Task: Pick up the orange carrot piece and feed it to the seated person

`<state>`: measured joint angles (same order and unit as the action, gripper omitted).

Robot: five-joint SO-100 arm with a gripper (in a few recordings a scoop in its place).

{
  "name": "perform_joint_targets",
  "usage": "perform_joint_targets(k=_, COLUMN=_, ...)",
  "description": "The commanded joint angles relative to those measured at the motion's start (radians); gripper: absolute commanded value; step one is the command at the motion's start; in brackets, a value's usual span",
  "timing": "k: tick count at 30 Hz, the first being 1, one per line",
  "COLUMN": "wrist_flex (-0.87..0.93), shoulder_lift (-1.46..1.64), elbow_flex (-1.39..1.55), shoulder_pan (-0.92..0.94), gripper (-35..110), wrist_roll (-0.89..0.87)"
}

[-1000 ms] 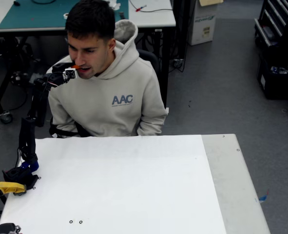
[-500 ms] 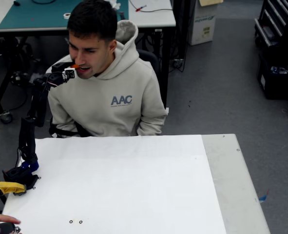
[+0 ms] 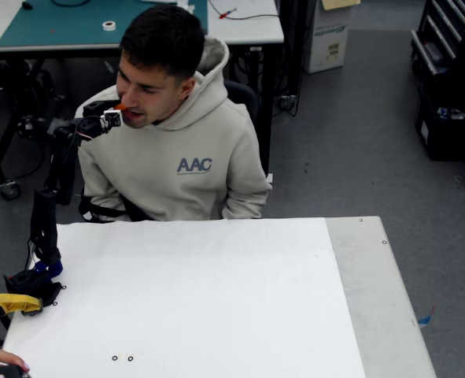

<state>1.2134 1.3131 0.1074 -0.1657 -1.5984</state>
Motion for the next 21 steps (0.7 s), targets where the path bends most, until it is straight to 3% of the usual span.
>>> perform_joint_targets(k=1, wrist_flex=0.002, shoulder_lift=0.071, elbow_flex=-0.026, shoulder_pan=0.029, gripper=-2, wrist_roll=0.002)
perform_joint_targets(k=10, wrist_flex=0.002, shoulder_lift=0.097, elbow_flex=-0.018, shoulder_pan=0.028, gripper=1, wrist_roll=0.003)
perform_joint_targets(k=21, wrist_flex=0.0, shoulder_lift=0.1, elbow_flex=-0.026, shoulder_pan=0.018, gripper=40, wrist_roll=0.003)
